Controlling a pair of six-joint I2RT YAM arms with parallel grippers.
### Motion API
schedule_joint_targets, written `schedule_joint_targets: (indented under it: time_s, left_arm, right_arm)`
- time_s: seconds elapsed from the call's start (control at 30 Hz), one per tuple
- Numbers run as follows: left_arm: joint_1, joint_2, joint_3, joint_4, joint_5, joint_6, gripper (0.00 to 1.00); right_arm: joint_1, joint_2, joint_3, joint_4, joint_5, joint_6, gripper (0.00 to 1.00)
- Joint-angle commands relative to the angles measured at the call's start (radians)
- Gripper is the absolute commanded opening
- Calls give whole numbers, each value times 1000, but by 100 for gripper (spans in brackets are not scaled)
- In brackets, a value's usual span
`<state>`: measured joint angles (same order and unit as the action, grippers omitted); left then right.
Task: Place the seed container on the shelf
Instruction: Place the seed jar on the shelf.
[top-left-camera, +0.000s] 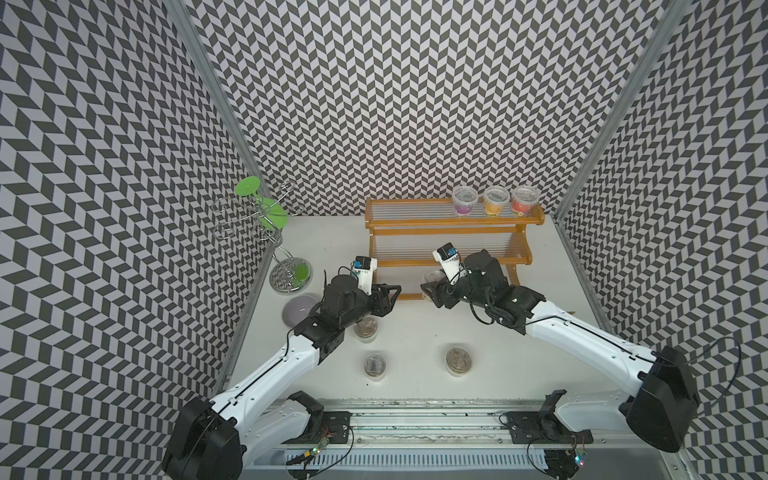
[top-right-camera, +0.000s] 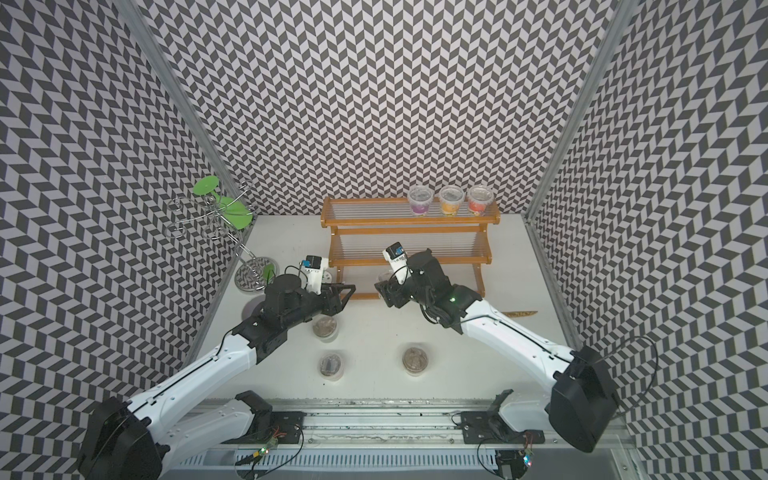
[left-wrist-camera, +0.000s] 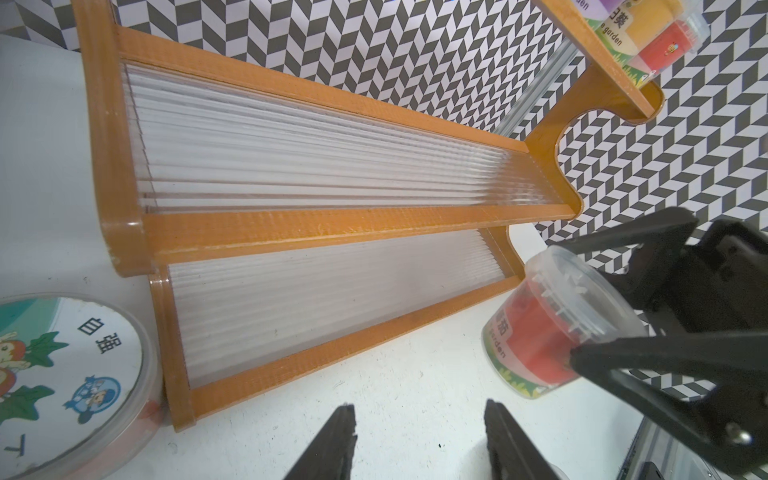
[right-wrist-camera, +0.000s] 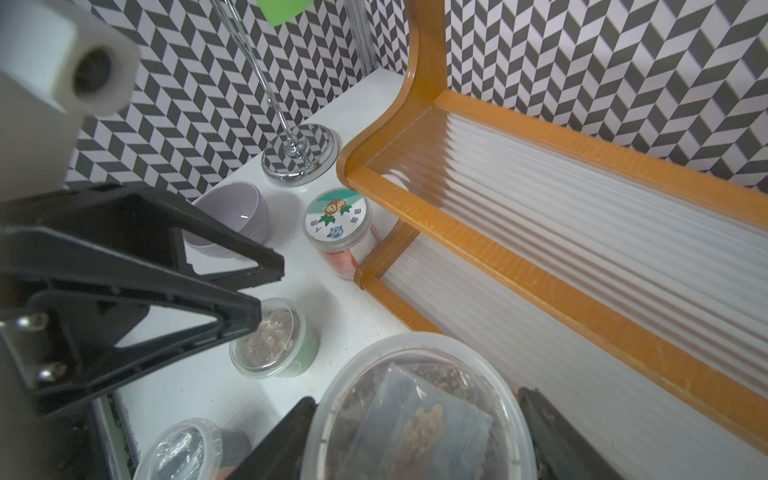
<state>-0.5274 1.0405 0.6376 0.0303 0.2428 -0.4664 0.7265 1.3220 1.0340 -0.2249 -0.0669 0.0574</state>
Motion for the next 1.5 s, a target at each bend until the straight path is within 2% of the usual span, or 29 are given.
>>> schedule_joint_targets:
  time_s: [0.0,0.43,0.67,1.07,1.47]
  left_arm:
    - [5,3,-16,45,45,-6,54]
    - [-26,13,-2,155,87,24,54]
    - [-47,29,28,204,84,34,54]
    - [-55,23,56,178,81,42,54]
    - [-56,-10,58,152,64,55,55]
  right_arm:
    - [12,-53,57,3,56,14,75]
    - [13,22,346,-84,166,-1,75]
    - [13,145,509,-110,217,-1,75]
    - [-9,351,773,-157,320,-27,74]
    - [-69,540,1011,-247,340,-55,75]
